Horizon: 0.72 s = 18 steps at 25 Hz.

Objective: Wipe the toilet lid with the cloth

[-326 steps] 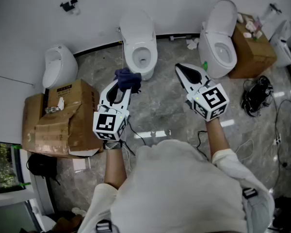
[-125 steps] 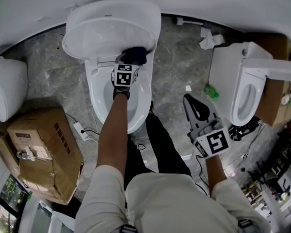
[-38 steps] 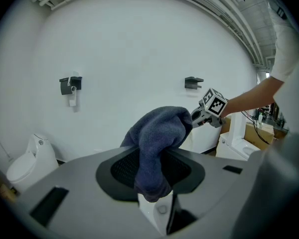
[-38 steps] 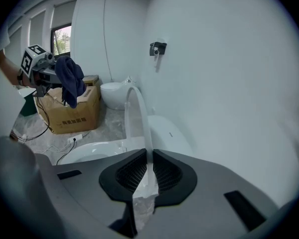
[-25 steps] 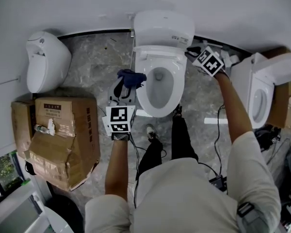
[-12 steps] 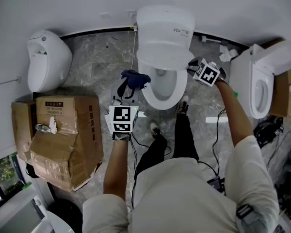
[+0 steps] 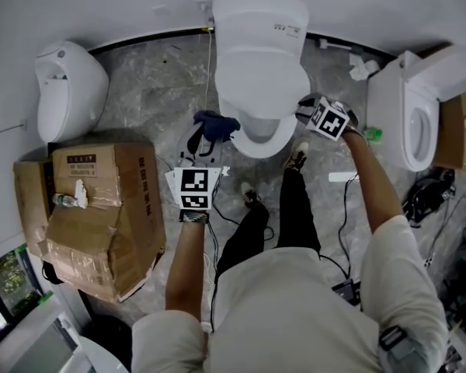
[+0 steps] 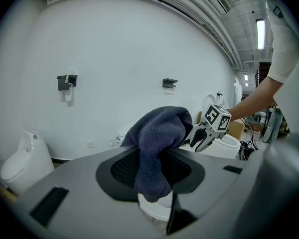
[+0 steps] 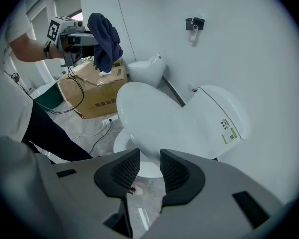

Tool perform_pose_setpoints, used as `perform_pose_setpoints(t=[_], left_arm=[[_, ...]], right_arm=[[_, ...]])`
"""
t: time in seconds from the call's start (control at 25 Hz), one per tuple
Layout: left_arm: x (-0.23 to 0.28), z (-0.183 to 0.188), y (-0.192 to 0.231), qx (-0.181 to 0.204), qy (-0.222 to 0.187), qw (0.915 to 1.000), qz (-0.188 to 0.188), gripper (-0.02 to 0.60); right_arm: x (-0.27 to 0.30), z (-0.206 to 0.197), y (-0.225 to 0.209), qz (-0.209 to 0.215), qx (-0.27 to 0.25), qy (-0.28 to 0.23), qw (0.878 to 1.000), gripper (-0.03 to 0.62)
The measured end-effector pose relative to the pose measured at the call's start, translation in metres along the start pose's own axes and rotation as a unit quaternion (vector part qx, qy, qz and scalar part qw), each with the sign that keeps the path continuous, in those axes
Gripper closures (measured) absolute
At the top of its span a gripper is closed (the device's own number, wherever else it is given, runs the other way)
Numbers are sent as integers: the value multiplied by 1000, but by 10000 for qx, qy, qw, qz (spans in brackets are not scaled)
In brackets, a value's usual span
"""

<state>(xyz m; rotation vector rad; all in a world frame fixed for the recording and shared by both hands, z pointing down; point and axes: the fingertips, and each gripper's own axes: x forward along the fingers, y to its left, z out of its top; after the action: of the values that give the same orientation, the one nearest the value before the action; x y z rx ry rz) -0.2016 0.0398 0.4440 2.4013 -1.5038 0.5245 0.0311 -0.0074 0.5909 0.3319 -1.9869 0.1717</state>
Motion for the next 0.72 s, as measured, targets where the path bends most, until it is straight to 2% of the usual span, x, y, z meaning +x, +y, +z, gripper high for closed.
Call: perform_pose_setpoints(t=[0.12, 0.4, 0.72], left_arm=[[-1, -6, -2, -37, 37, 10000, -36, 459], [-3, -19, -3, -135, 76, 9999, 20, 459], [17, -45, -2, -265, 206, 9994, 23, 459]], right_arm=[[9, -9, 13, 136, 117, 18, 9998, 445], [45, -41, 56, 665, 195, 457, 9965, 431], [86, -66, 87, 994, 488, 583, 9921, 431]])
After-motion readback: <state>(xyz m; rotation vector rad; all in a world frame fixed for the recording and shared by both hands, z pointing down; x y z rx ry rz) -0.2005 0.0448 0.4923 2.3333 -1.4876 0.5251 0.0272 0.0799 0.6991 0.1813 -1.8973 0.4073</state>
